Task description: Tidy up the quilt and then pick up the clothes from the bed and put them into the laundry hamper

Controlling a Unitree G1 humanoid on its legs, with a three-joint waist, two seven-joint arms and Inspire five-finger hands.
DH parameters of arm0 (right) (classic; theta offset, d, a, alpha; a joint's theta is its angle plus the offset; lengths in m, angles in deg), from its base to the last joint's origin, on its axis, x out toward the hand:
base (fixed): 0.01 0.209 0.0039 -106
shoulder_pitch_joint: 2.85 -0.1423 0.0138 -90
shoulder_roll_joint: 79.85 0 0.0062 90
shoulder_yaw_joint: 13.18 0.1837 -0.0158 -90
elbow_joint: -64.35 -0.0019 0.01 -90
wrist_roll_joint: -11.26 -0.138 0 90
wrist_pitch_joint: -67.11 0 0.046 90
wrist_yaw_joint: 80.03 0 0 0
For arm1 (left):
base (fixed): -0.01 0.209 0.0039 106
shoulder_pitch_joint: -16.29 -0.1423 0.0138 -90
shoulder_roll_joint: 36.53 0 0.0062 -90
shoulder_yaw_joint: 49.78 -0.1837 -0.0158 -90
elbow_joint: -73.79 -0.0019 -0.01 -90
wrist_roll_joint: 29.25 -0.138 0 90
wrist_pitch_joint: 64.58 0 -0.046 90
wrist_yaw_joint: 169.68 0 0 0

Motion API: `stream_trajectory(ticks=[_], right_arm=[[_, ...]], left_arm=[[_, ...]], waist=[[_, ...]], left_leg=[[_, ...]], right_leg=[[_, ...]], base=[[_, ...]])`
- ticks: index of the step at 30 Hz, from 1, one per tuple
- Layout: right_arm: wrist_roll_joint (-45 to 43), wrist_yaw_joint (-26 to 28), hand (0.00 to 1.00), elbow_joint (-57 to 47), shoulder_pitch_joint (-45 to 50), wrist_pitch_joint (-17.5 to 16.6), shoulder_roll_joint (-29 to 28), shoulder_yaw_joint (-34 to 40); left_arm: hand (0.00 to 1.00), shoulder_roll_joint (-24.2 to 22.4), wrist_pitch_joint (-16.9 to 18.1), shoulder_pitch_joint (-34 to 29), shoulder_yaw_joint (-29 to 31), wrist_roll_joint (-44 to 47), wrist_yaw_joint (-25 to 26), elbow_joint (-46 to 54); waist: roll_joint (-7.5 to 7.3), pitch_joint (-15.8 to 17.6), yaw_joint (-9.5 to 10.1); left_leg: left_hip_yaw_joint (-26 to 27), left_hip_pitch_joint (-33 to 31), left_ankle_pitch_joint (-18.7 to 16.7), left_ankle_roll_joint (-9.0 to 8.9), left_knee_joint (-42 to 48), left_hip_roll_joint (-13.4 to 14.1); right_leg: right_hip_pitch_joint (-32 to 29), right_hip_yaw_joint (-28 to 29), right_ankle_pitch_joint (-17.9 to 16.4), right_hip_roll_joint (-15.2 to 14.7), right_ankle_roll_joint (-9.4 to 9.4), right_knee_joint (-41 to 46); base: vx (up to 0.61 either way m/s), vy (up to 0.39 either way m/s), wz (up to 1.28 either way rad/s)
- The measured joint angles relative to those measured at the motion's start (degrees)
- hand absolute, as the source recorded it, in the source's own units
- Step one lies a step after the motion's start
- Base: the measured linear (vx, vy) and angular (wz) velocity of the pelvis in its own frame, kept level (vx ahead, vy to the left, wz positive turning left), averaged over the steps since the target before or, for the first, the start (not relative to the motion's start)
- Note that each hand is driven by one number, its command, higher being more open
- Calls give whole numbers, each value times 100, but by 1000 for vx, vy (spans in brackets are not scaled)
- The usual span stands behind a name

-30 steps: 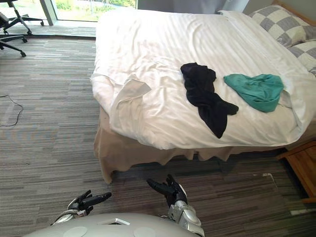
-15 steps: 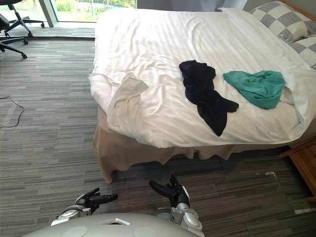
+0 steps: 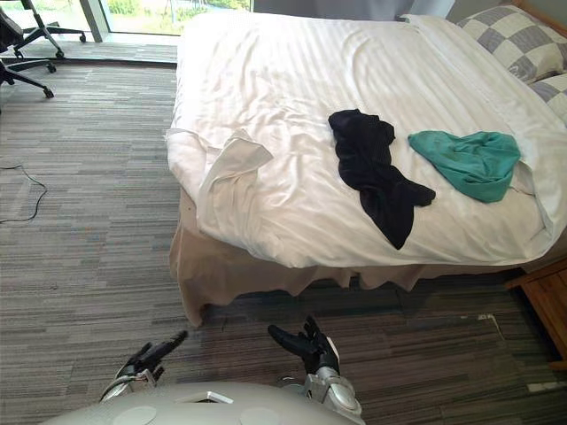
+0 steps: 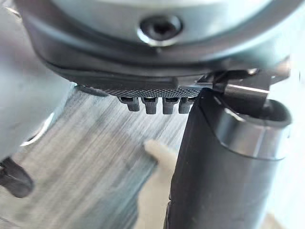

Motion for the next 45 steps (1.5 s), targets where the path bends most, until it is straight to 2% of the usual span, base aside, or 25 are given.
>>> stream_trajectory(ticks=[2, 4, 9, 11, 13, 14, 16, 17, 19, 20, 21, 22, 24, 26, 31, 34, 38, 40, 42, 45], right_arm=[[-2, 2, 100, 82, -6, -28, 3, -9], [-38, 2, 100, 130, -17, -30, 24, -33], [-54, 21, 100, 141, 64, -28, 201, -22], [-78, 31, 100, 157, 108, -28, 210, 52], [-235, 40, 100, 198, 153, -35, 169, 253], [-272, 37, 100, 198, 184, -40, 150, 316], [-503, 33, 100, 194, 297, -85, 54, 537], [-507, 34, 100, 191, 323, -112, 41, 573], [-632, 34, 100, 189, 436, -160, 5, 558], [-633, 34, 100, 185, 457, -164, 4, 550], [-653, 33, 100, 169, 506, -165, 39, 489], [-671, 40, 100, 111, 549, -164, 58, 439], [-678, 48, 100, 87, 553, -163, 68, 408], [-680, 81, 100, 1, 553, -159, 82, 346], [-864, 138, 100, -141, 667, -154, 100, 363], [-864, 143, 100, -202, 793, -129, 138, 482], [-851, 145, 100, -225, 901, -32, 239, 568], [-846, 150, 100, -229, 913, 22, 275, 676], [-846, 150, 100, -267, 929, 105, 297, 746], [-827, 150, 100, -268, 992, 147, 290, 824]], left_arm=[[100, 24, 274, 9, 640, 678, 413, 44], [100, 186, 404, 28, 1132, 989, 633, 133], [100, 946, 438, 185, 2413, 1396, 887, 657], [100, 1306, 520, 313, 2959, 1349, 995, 935], [100, 1871, 635, 561, 3497, 827, 1116, 1420], [100, 2023, 653, 603, 3567, 608, 1116, 1542], [100, 2708, 746, 780, 3617, -134, 1086, 2019], [100, 2861, 756, 827, 3590, -298, 1057, 2175], [100, 3338, 856, 1171, 3236, -938, 850, 2736], [100, 3412, 885, 1253, 3043, -1091, 821, 2881], [100, 3508, 921, 1435, 2589, -1536, 779, 3165], [100, 3515, 927, 1658, 2066, -1979, 771, 3484], [100, 3513, 944, 1902, 1428, -2431, 733, 3795], [100, 3484, 950, 2202, 578, -3249, 617, 4098], [100, 3107, 816, 2879, -926, -3852, -153, 4165], [100, 2945, 552, 3148, -1803, -4085, -520, 4145], [100, 2779, 108, 3477, -2595, -4337, -849, 3934], [100, 2693, -208, 3720, -3013, -4529, -1067, 3682], [100, 2625, -464, 3848, -3221, -4657, -1201, 3559], [100, 2554, -811, 3956, -3391, -4723, -1349, 3421]], waist=[[13, -57, 36], [38, -67, 65], [232, -185, 126], [290, -296, 99], [332, -329, 80], [336, -351, 78], [339, -419, 82], [335, -445, 81], [321, -602, 82], [324, -643, 83], [345, -716, 92], [362, -739, 90], [387, -760, 77], [424, -795, -71], [468, -788, -380], [497, -769, -473], [570, -709, -526], [678, -632, -636], [745, -540, -679], [749, -469, -732]], left_leg=[[52, 40, 15, -26, 0, 28], [81, 77, 38, -62, 0, 55], [80, 38, 83, -95, -10, 132], [78, -85, 79, -99, -16, 178], [106, -187, 105, -124, -24, 247], [112, -210, 117, -138, -15, 260], [145, -221, 142, -170, -3, 275], [167, -220, 145, -175, -1, 271], [292, -205, 148, -180, 1, 283], [335, -198, 148, -180, 1, 281], [420, -178, 148, -180, 1, 293], [481, -147, 144, -185, 1, 308], [600, -113, 140, -191, 1, 310], [783, -99, 139, -193, 2, 315], [1154, 0, 107, -222, 1, 323], [1300, 9, 100, -219, 2, 321], [1493, 159, 58, -241, 2, 316], [1540, 188, 18, -236, 1, 296], [1604, 243, -14, -258, 1, 288], [1711, 275, -24, -271, 1, 292]], right_leg=[[33, -14, 0, 21, 0, 0], [74, -35, 0, 40, 0, -1], [92, -191, 0, 85, 0, -4], [73, -276, 51, 144, -30, -157], [90, -370, 112, 218, -53, -306], [95, -379, 116, 233, -55, -318], [100, -375, 140, 283, -77, -373], [96, -363, 140, 293, -77, -379], [93, -341, 139, 317, -80, -402], [92, -331, 139, 318, -80, -406], [81, -281, 141, 313, -83, -405], [81, -255, 142, 307, -84, -396], [42, -148, 143, 310, -86, -373], [-68, 40, 174, 323, -130, -369], [-234, 392, 207, 367, -154, -316], [-375, 586, 209, 392, -158, -237], [-407, 819, 208, 428, -159, -161], [-409, 888, 208, 426, -159, -156], [-423, 968, 208, 436, -159, -147], [-465, 1076, 208, 461, -159, -115]], base=[[0, 0, 0], [-20, -17, 2], [-71, -38, 11], [-73, -47, 13], [-26, -56, 13], [20, -43, 7], [51, -27, -2], [55, -11, -7], [67, -6, -8], [65, -3, -12], [53, -4, -14], [30, -3, -17], [-3, -3, -27], [-34, -10, -43], [-40, -20, -40], [-15, -18, -27], [-13, -15, -29], [-40, -19, -13], [-51, -20, -19], [-64, -35, -20]])
